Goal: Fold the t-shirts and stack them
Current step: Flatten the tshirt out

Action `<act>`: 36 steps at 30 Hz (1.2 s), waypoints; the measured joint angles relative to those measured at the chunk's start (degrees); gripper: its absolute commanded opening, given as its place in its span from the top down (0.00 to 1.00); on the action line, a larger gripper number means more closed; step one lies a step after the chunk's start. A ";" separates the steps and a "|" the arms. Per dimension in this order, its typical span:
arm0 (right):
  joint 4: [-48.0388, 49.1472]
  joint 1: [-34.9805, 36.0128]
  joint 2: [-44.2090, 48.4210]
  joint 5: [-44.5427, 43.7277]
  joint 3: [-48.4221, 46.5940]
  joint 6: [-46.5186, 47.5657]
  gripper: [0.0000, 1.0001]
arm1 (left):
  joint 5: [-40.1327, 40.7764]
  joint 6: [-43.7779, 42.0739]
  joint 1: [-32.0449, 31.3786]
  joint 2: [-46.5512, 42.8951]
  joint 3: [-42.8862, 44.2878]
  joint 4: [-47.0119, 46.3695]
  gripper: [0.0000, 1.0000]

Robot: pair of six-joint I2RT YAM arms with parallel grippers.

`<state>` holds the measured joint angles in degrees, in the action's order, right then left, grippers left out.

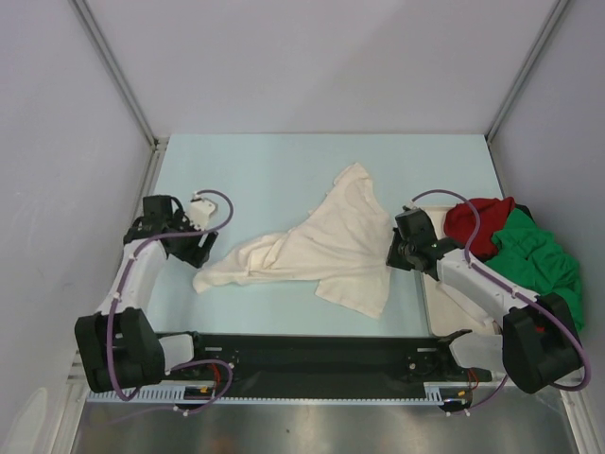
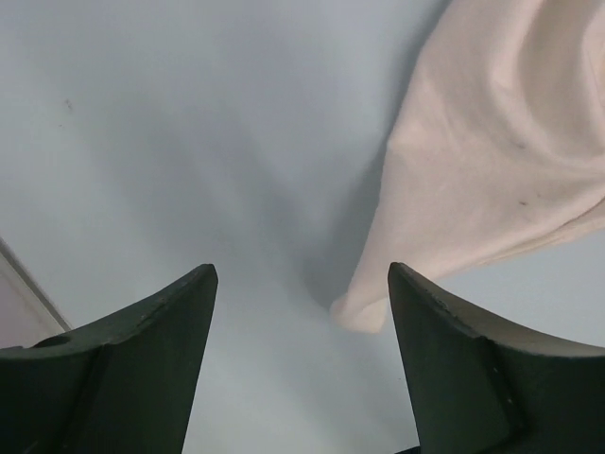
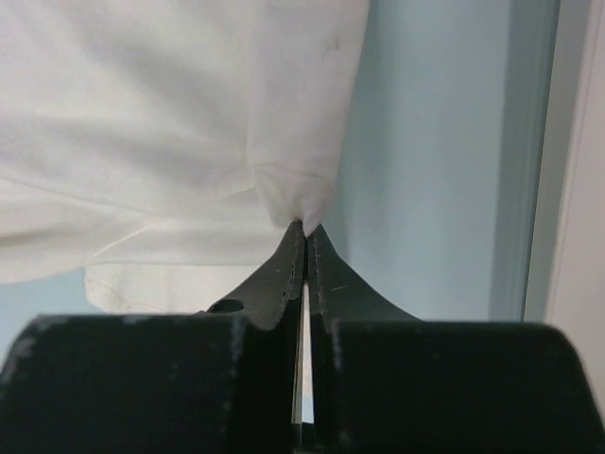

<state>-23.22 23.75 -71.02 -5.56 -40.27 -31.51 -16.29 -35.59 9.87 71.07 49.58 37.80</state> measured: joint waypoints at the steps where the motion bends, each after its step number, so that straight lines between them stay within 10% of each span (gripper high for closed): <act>1: 0.00 0.00 0.00 0.09 0.00 0.17 1.00 | 0.96 -1.64 -1.11 -1.11 -1.22 0.07 0.20; 12: -0.07 -0.22 1.66 0.87 0.11 0.50 1.00 | 2.86 -12.04 -6.82 -1.97 -10.73 3.61 0.28; 16: -0.15 -0.26 2.08 0.90 0.11 0.55 1.00 | 4.87 -12.74 -7.48 -1.88 -15.72 1.68 0.49; 20: -0.87 -0.26 2.60 0.98 0.09 0.48 1.00 | 6.62 -11.93 -7.67 -1.97 -16.63 -0.61 1.00; 23: -3.74 -0.26 4.24 1.95 -1.05 0.44 1.00 | 6.78 -9.70 -7.67 -2.82 -16.09 -0.72 1.00; 36: -16.59 -0.24 21.64 5.46 -42.86 4.17 1.00 | -3.08 2.32 1.75 -11.10 33.86 23.76 1.00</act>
<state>-39.81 23.51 -49.39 -0.10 -83.13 -27.33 -19.38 -33.28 11.62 59.96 83.44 61.56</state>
